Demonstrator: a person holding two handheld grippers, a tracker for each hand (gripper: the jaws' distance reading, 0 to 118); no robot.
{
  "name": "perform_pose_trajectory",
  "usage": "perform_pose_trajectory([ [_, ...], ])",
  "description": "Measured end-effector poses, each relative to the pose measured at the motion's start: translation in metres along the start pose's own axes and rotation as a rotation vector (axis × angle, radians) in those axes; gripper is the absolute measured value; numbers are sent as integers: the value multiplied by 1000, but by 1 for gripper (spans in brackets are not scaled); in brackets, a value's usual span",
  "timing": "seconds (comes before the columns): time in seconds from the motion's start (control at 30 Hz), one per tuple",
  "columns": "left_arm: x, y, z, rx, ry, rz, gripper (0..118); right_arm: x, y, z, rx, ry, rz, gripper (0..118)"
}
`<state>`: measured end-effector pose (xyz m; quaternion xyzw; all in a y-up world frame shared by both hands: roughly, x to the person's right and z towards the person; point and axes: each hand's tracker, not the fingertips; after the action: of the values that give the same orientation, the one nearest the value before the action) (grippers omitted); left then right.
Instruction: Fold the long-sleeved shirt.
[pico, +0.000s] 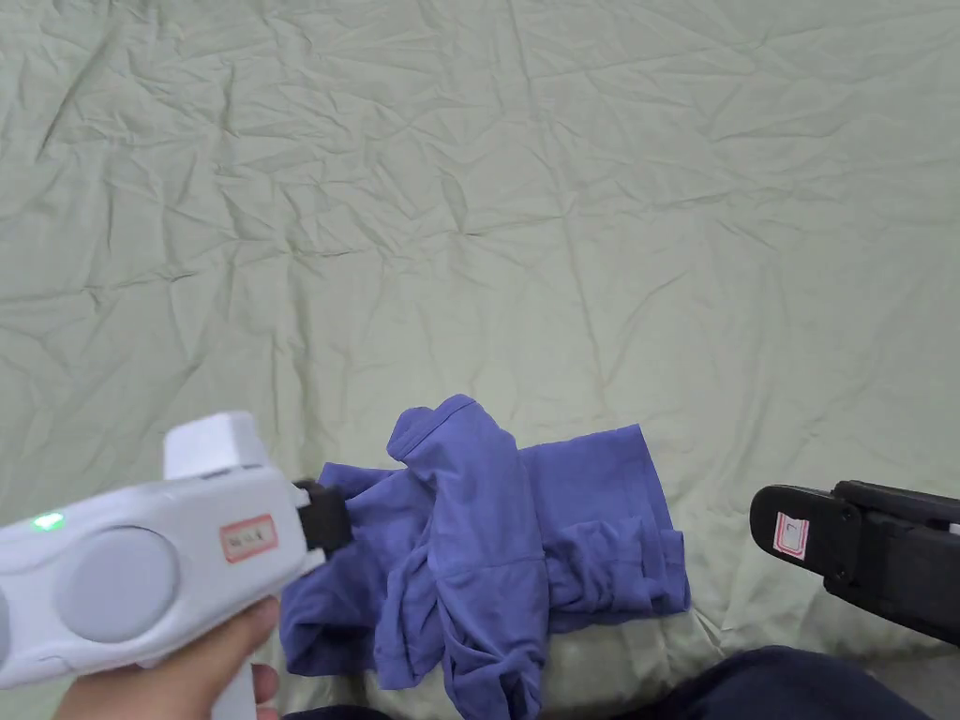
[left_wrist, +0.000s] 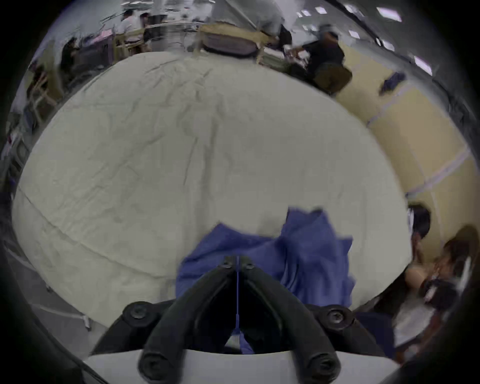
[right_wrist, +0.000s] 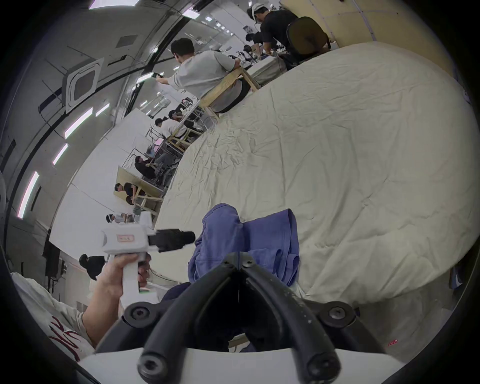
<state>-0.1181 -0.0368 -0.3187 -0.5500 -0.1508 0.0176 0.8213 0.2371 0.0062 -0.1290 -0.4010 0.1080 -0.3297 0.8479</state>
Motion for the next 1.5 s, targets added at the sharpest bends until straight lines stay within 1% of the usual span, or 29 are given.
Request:
perform_pose_trajectory([
  [0.1, 34, -17, -16, -67, -130, -49, 0, 0, 0, 4, 7, 5, -4, 3],
  [0.13, 56, -22, -25, -103, -168, -72, 0, 1, 0, 6, 9, 6, -10, 3],
  [0.23, 96, -26, -47, -107, -165, -108, 0, 1, -2, 10, 17, 11, -23, 3],
  [0.27, 110, -25, -51, -110, -182, -105, 0, 1, -2, 11, 21, 9, -27, 3],
  [0.37, 146, -19, -58, -126, -310, -94, 0, 2, -4, 17, 27, 4, -36, 3],
  [0.43, 167, -18, -62, -136, -330, -98, 0, 3, -5, 19, 28, 3, -45, 3],
  [0.5, 181, -19, -64, -152, -374, -93, 0, 4, -5, 19, 28, -2, -51, 3],
  [0.57, 187, -19, -59, -178, -450, -46, 0, 4, -4, 20, 36, -11, -55, 3],
  [0.67, 174, -16, -38, -155, -562, -17, 0, 6, 1, 21, 78, -23, -72, 3],
  [0.77, 121, -1, -10, -84, -539, 68, 0, 3, 10, 18, 124, -50, -76, 3],
  [0.83, 70, 12, 11, -16, -470, 122, 0, -3, 17, 7, 106, -117, -69, 3],
  [0.87, 44, 15, 20, 25, -396, 132, 0, -9, 21, -3, 79, -160, -55, 3],
  [0.9, 23, 17, 28, 59, -317, 123, 0, -15, 23, -14, 60, -181, -38, 3],
  [0.97, -15, 19, 40, 81, -157, 88, 0, -26, 27, -38, -13, -168, -40, 3],
  [1.0, -32, 17, 44, 83, -105, 91, 0, -31, 28, -51, -44, -143, -68, 3],
  [1.07, -59, 13, 49, 66, -107, 161, 0, -36, 27, -75, -73, -86, -126, 3],
  [1.1, -69, 10, 50, 51, -124, 208, 0, -38, 27, -88, -101, -99, -147, 3],
  [1.13, -75, 6, 50, 44, -137, 247, 0, -41, 28, -102, -146, -133, -154, 3],
  [1.17, -78, 3, 50, 40, -150, 261, 0, -43, 27, -113, -186, -168, -144, 3],
  [1.2, -77, 0, 50, 35, -161, 261, 0, -45, 26, -127, -231, -215, -119, 3],
  [1.23, -76, -3, 49, 28, -172, 266, 0, -43, 24, -138, -261, -240, -109, 3],
  [1.33, -67, -8, 42, -4, -228, 274, 0, -33, 13, -166, -364, -253, -102, 3],
  [1.37, -65, -9, 40, -10, -241, 270, 0, -31, 9, -169, -381, -302, -90, 3],
  [1.4, -62, -8, 38, -15, -250, 267, 0, -28, 6, -173, -400, -385, -60, 3],
  [1.43, -58, -7, 35, -19, -252, 257, 0, -25, 3, -175, -401, -442, -38, 3],
  [1.47, -56, -6, 34, -22, -252, 246, 0, -21, 3, -174, -392, -445, -33, 3],
  [1.5, -54, -5, 32, -23, -251, 240, 0, -19, 2, -173, -387, -424, -36, 3],
])
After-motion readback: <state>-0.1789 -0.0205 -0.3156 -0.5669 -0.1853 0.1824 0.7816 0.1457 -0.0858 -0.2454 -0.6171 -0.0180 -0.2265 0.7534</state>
